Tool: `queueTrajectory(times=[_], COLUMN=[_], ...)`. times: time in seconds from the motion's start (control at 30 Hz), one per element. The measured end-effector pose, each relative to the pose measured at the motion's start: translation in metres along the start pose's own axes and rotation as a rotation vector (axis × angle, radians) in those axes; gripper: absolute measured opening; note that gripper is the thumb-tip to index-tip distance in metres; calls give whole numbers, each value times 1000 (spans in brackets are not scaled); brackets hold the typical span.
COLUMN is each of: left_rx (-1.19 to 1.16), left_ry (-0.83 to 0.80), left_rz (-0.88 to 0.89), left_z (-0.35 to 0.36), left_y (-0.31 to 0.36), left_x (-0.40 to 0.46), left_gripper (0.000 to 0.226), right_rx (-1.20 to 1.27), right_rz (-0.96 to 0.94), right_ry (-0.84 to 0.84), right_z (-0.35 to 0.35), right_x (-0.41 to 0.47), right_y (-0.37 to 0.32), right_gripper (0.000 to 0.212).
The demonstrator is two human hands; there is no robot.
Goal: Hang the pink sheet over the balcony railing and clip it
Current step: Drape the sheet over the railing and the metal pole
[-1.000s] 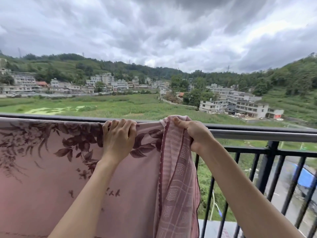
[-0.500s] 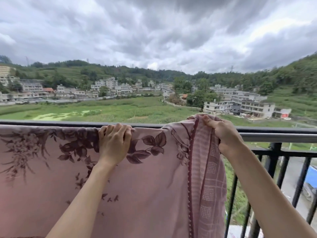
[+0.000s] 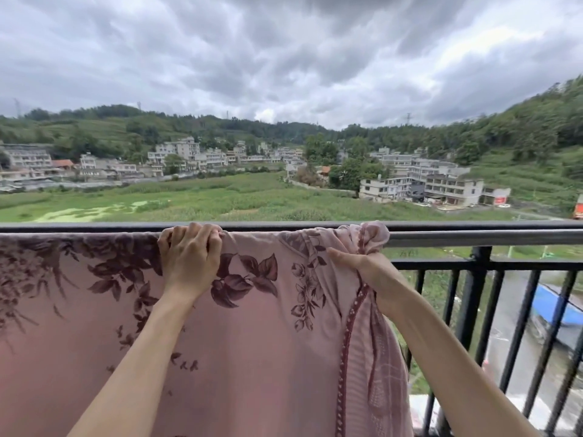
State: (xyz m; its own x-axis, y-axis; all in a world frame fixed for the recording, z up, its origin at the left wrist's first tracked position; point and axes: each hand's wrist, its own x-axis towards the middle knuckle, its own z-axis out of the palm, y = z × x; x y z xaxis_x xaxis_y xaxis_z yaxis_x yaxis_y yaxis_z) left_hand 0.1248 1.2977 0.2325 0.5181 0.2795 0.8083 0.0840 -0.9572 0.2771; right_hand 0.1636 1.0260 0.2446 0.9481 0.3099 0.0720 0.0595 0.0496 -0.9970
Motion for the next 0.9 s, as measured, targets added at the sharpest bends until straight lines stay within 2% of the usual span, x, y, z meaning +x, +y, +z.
queueTrajectory(times=[0.1,0.2,0.37,0.5,0.63,0.8,0.9], left_rx=[6,14,10,7,13,0,23], left_ry=[-1,4,-7,-5,10,4,-48], left_rz=[4,17,32,35,20,7,-13], left_z=[0,-2,0,5,14,22,21], left_y=[-11,-21,-37,-46,-47,-46,-38], left_x=[2,2,2,3,6,12,14], left_gripper=[58,60,59,57,52,54,43], right_rx=[105,83,25,41,233,227,222], right_rz=[7,-76,-148,-230,-158,-43,-39], right_ry=[25,76,165,274,442,497,511], right_z=[14,24,43,24,-15,-11,-13], right_x=[2,2,9,15,23,33,41], right_y=[4,4,-4,-28,-22,17,20], right_gripper=[24,12,23,29,17,14,11])
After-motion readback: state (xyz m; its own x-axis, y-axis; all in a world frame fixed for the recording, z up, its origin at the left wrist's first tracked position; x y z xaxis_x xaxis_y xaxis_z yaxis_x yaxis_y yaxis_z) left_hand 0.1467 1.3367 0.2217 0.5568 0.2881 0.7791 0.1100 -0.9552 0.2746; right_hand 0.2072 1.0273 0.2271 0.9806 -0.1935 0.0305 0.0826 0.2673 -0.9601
